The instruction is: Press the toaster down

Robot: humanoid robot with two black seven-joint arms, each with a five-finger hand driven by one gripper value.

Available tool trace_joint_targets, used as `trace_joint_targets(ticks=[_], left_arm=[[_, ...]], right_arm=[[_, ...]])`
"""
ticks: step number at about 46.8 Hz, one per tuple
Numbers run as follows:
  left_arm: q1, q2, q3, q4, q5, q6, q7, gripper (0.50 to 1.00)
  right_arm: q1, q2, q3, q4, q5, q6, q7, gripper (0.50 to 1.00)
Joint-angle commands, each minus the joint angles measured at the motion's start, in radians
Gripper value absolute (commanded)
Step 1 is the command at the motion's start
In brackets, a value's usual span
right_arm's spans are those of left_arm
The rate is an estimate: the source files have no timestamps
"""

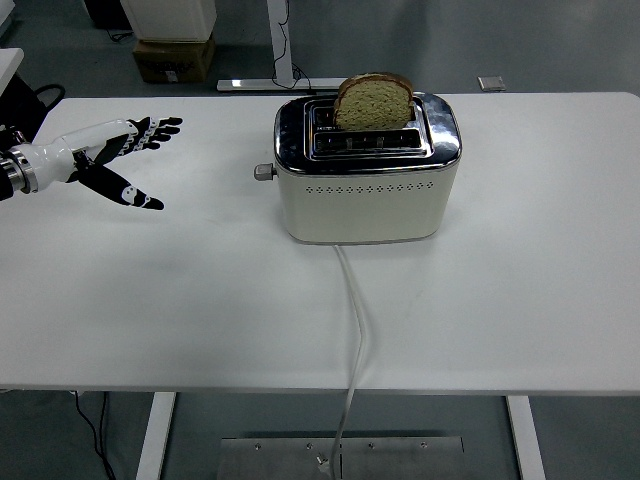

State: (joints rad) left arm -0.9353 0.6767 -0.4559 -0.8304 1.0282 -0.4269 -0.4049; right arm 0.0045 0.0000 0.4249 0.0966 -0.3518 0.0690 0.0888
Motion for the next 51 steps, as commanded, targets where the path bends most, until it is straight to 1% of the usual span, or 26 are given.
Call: trace_joint_targets(ticks=[1, 6, 14, 21, 25, 30, 36, 46, 51], left_arm=[[0.003, 0.000, 0.000, -0.022, 0.003, 0.002, 0.000, 1.000], [0.004, 0.001, 0.000, -0.068, 0.004, 0.002, 0.000, 1.000], [0.004, 0.003, 0.000, -0.079, 0.033, 0.002, 0.000, 1.000], [0.010, 0.009, 0.002, -0.124, 0.038, 0.004, 0.001, 1.000], [0.012, 0.012, 0.002, -0.124, 0.041, 0.010, 0.005, 1.000], [0.015, 0.004, 0.002, -0.125, 0.070, 0.013, 0.037, 1.000], [0.030, 0.000, 0.002, -0.125, 0.081, 0.013, 0.037, 1.000], [0.029, -0.005, 0.002, -0.127, 0.081, 0.013, 0.037, 1.000], [0.030, -0.020, 0.002, -0.127, 0.081, 0.014, 0.037, 1.000]], right_arm=[[0.000, 0.000, 0.000, 0.000, 0.001, 0.000, 0.000, 0.998], [0.000, 0.000, 0.000, 0.000, -0.001, 0.000, 0.000, 0.998], [0.000, 0.000, 0.000, 0.000, 0.000, 0.000, 0.000, 0.998], [0.000, 0.000, 0.000, 0.000, -0.001, 0.000, 0.000, 1.000], [0.000, 0.000, 0.000, 0.000, 0.001, 0.000, 0.000, 1.000], [0.000, 0.000, 0.000, 0.000, 0.000, 0.000, 0.000, 0.998], [0.000, 0.000, 0.000, 0.000, -0.001, 0.000, 0.000, 0.998], [0.000, 0.000, 0.000, 0.000, 0.001, 0.000, 0.000, 0.998], [0.000, 0.000, 0.000, 0.000, 0.000, 0.000, 0.000, 0.998]])
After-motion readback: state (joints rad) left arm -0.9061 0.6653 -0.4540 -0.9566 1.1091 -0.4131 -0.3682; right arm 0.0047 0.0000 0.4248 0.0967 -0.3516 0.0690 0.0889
